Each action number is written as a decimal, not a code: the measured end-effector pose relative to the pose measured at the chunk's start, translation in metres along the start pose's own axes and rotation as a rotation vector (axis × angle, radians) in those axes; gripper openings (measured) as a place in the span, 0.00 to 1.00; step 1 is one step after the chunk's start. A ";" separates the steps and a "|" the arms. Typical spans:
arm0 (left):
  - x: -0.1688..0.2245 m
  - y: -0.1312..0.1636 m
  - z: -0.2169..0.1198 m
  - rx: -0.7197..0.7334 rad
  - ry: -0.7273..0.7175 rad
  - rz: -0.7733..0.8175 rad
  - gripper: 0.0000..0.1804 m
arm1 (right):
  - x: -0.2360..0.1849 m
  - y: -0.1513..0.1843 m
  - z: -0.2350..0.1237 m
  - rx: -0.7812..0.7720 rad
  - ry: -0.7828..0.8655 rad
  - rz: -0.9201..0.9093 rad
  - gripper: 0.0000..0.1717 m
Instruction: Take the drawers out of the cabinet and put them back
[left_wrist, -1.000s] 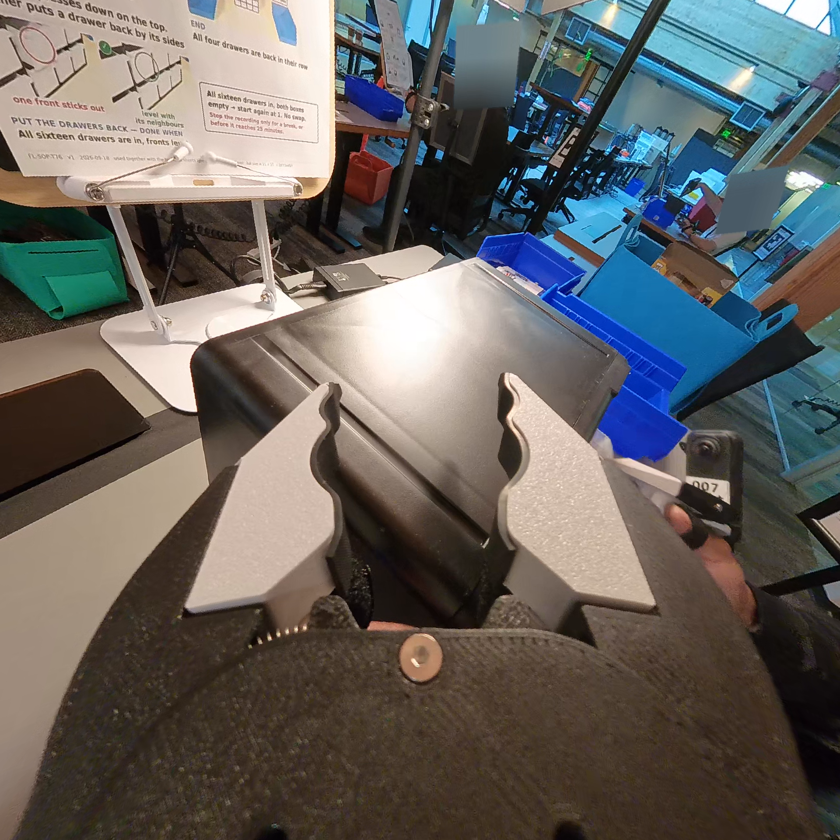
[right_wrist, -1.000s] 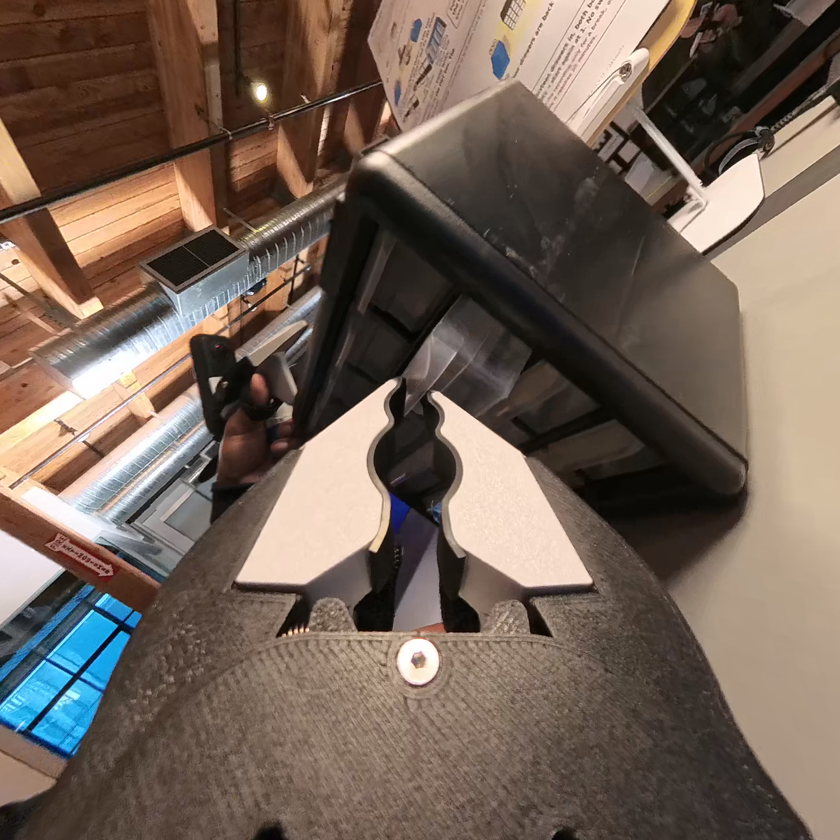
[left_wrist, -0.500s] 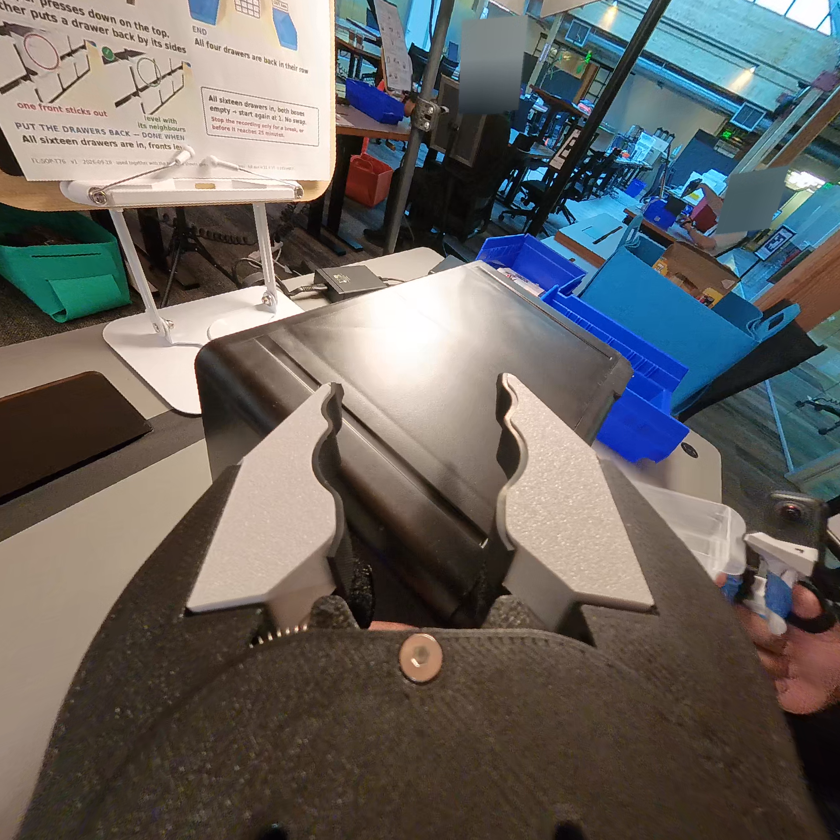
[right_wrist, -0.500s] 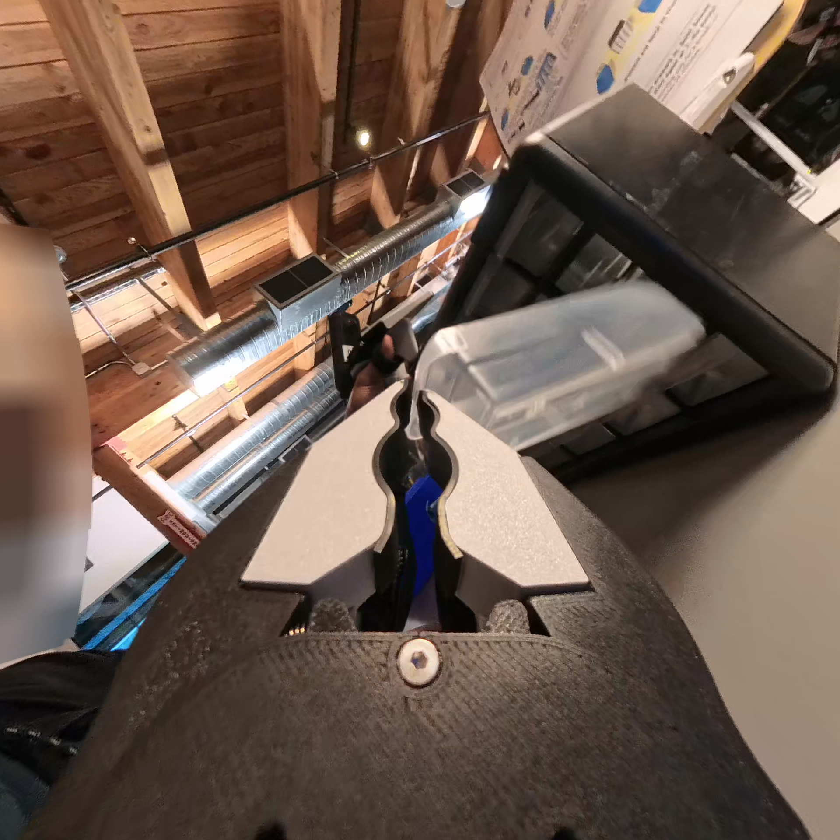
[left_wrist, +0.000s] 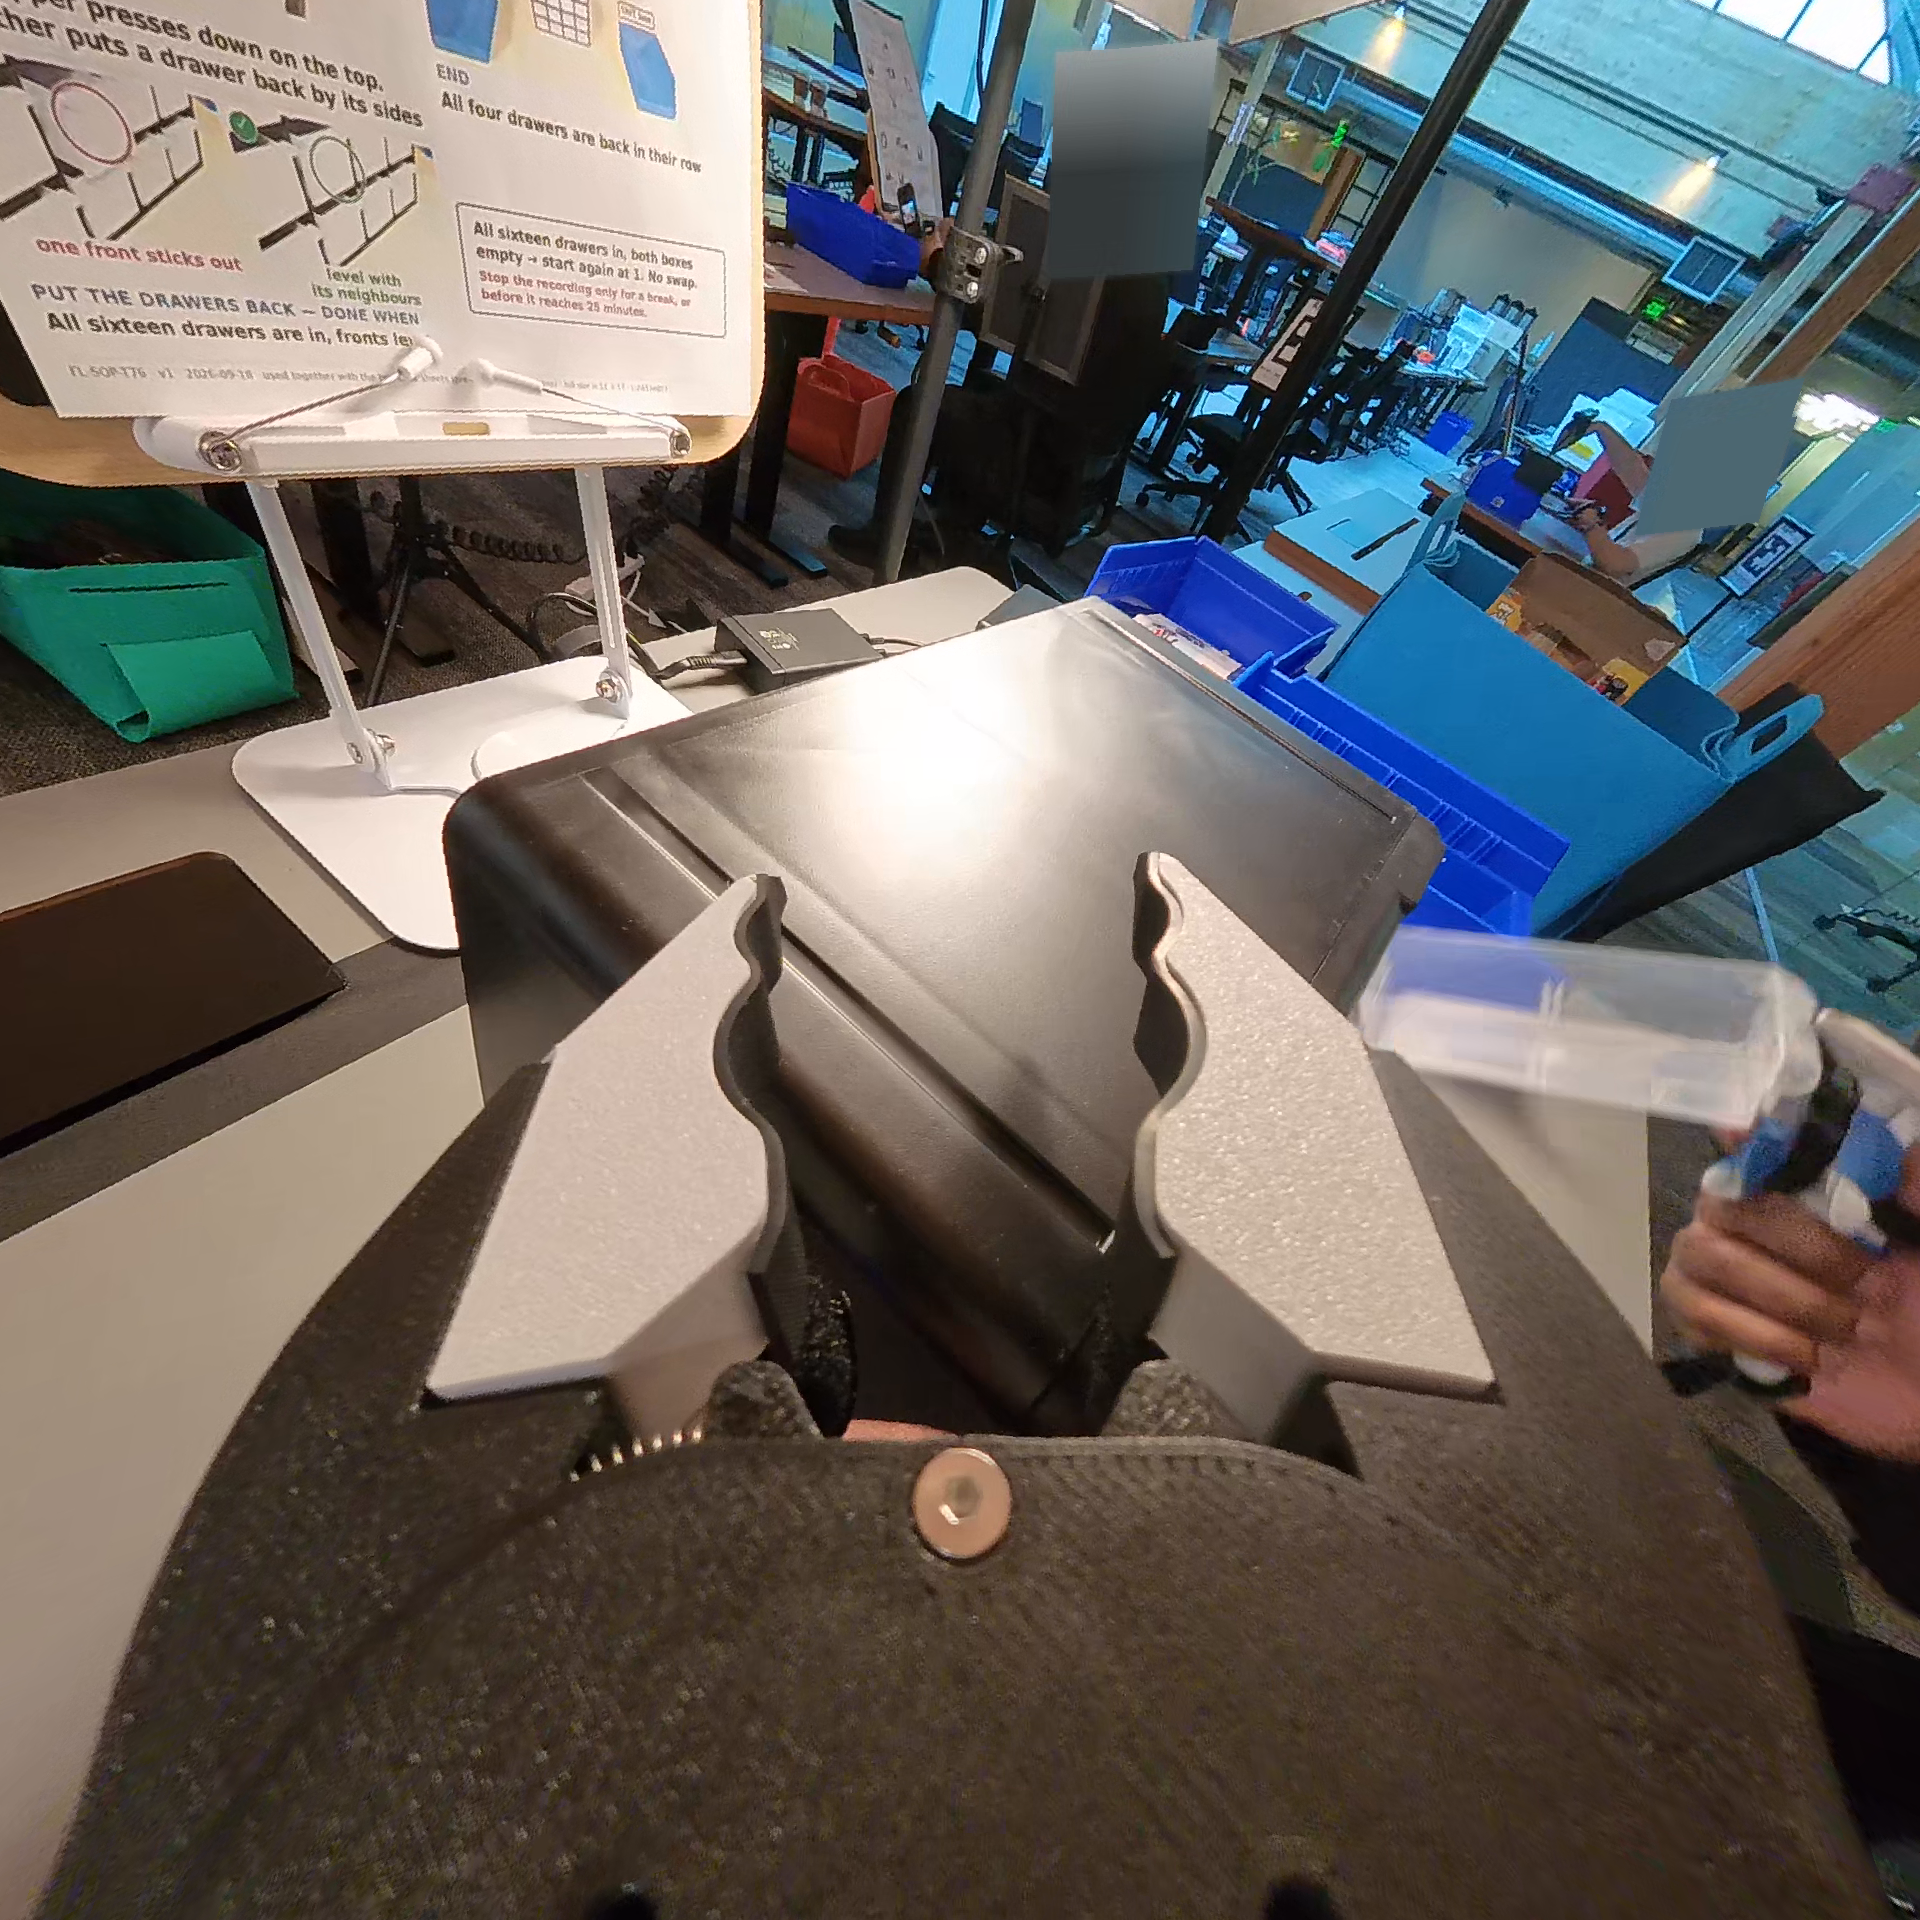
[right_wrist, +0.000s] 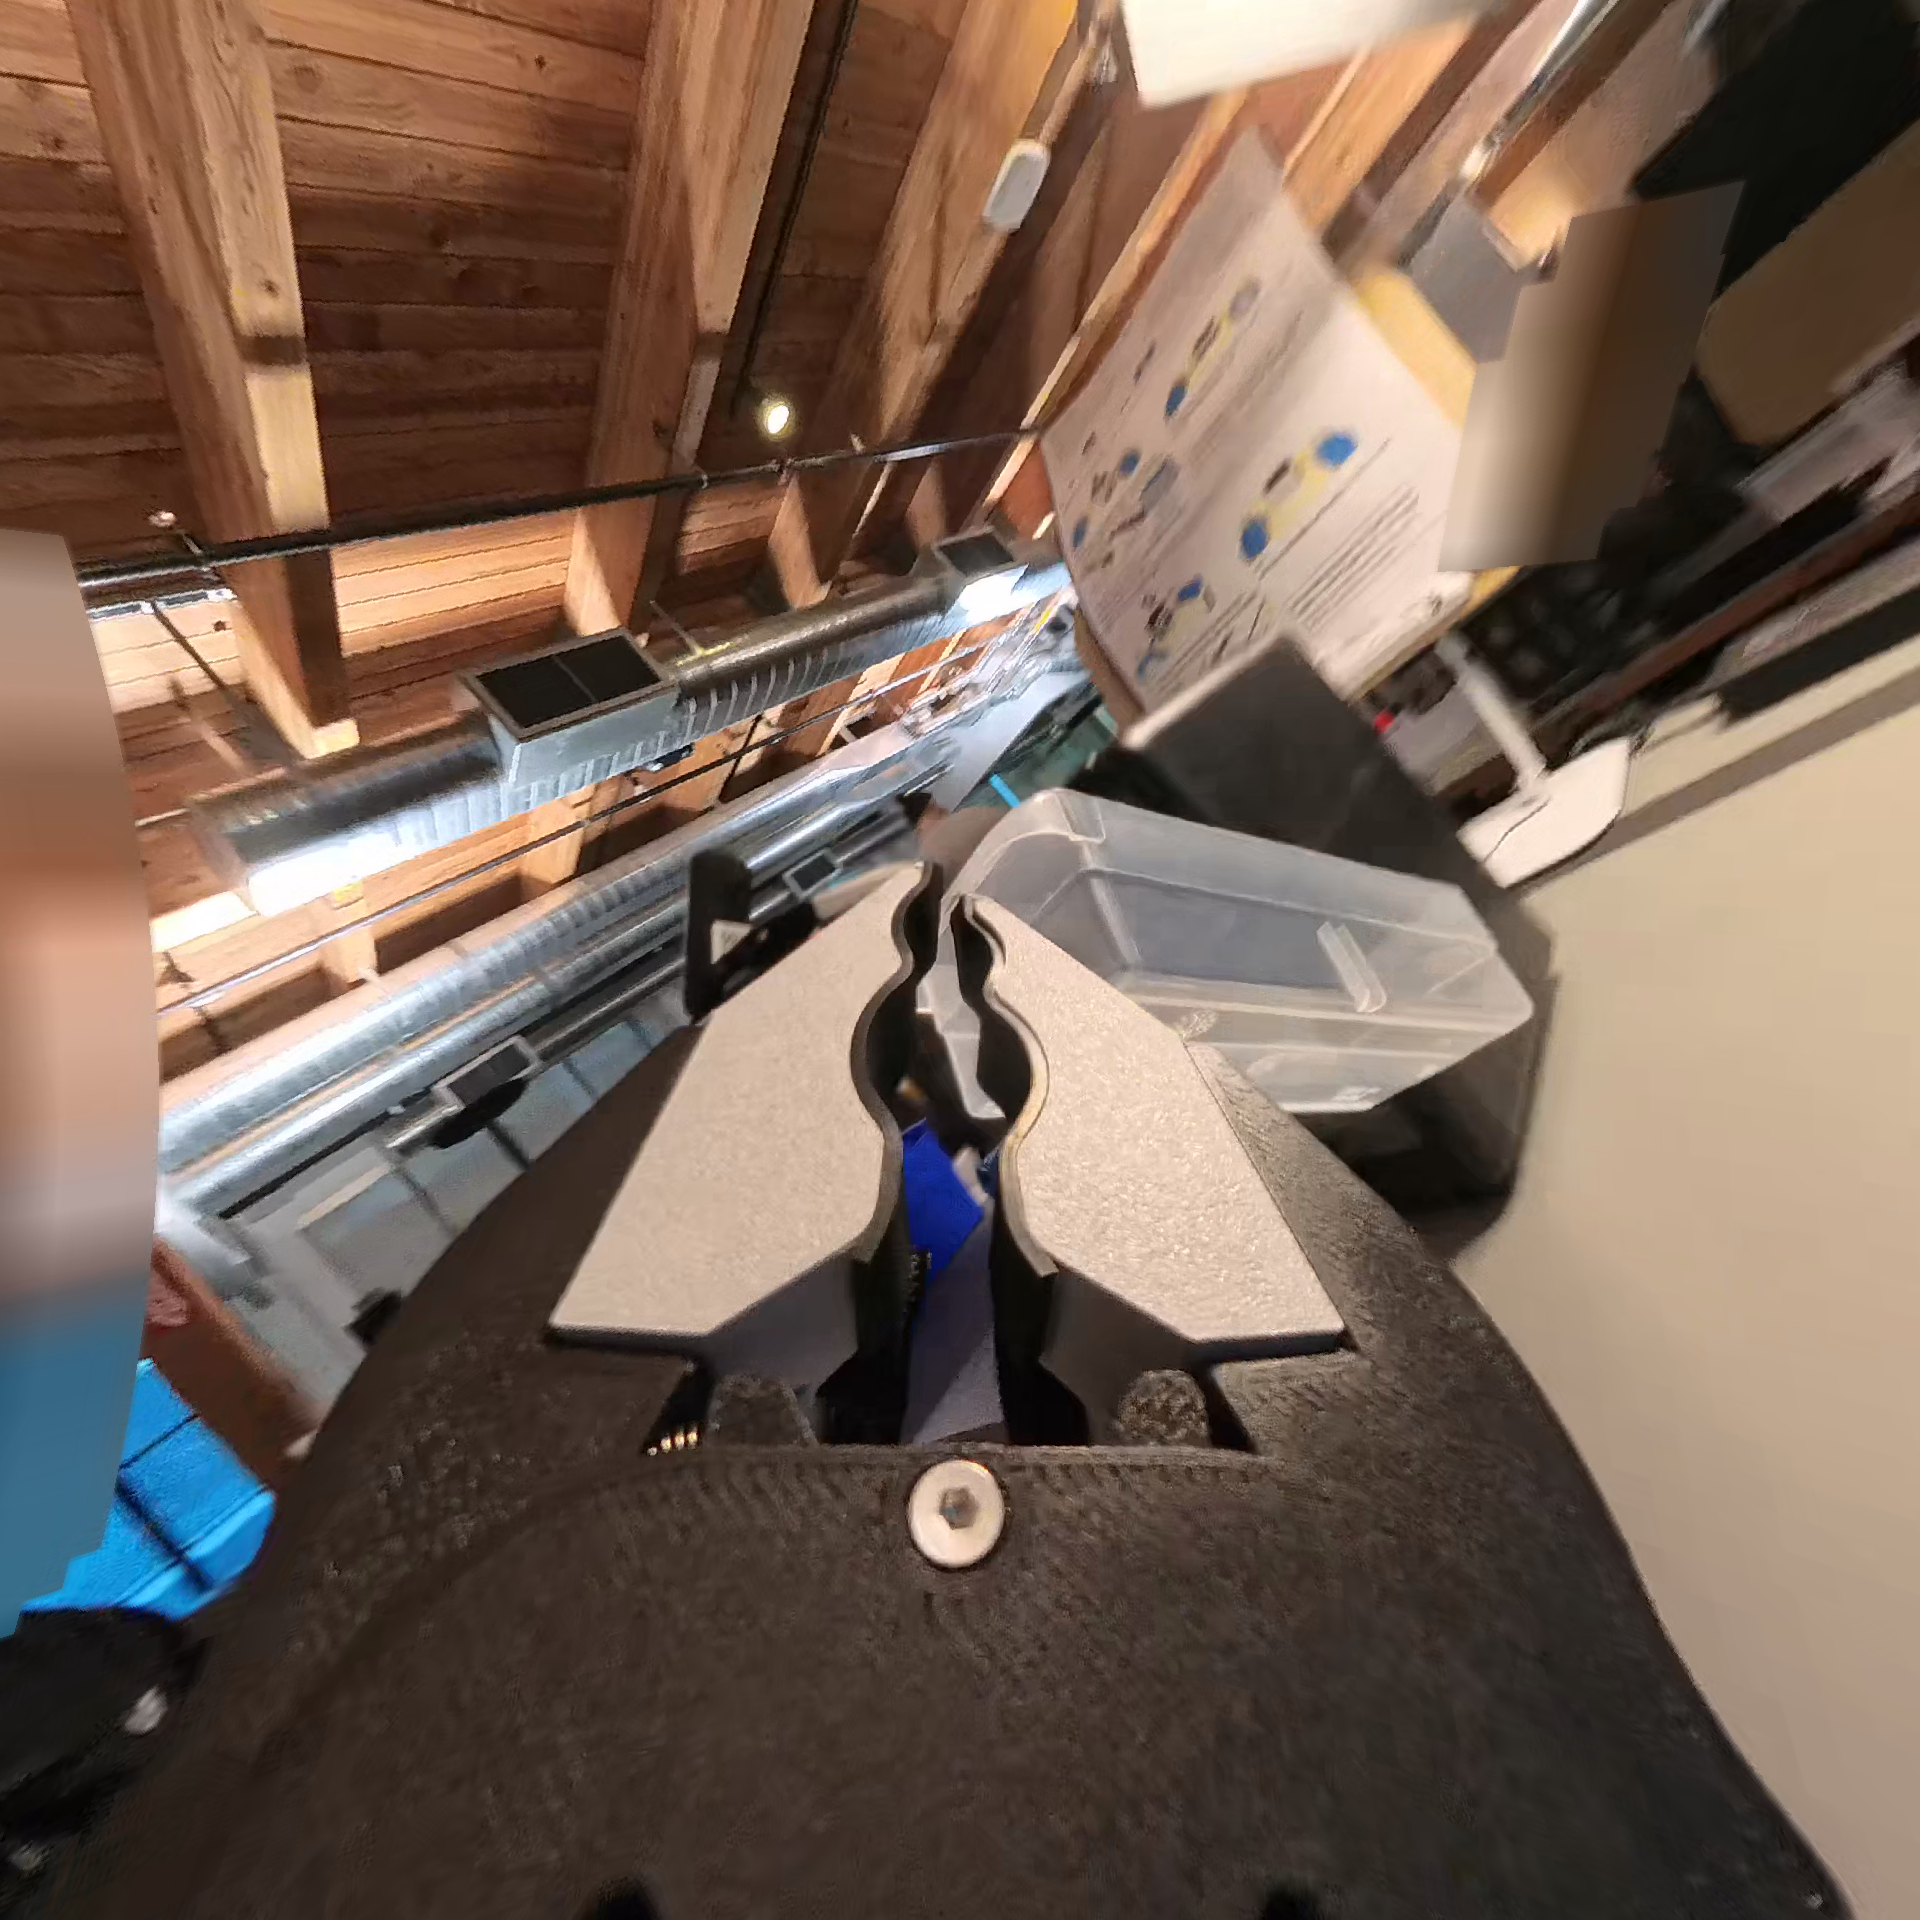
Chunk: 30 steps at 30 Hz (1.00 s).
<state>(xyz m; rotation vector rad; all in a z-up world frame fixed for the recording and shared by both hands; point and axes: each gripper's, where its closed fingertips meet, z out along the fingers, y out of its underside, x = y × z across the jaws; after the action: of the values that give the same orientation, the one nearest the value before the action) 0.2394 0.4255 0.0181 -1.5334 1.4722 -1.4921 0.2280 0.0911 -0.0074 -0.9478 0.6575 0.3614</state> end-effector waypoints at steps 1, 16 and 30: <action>0.000 0.000 0.000 0.000 0.001 0.000 0.38 | 0.002 -0.017 -0.002 0.027 0.015 -0.040 0.02; 0.000 0.000 0.000 0.007 0.008 -0.001 0.38 | 0.183 -0.182 -0.039 0.154 0.594 -0.118 0.01; 0.000 -0.001 0.000 0.007 0.012 0.001 0.38 | 0.222 -0.108 -0.087 -0.287 0.820 -0.109 0.29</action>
<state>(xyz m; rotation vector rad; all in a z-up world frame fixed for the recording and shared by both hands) 0.2391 0.4255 0.0188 -1.5216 1.4725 -1.5072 0.4238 -0.0393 -0.1221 -1.4130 1.3136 -0.0557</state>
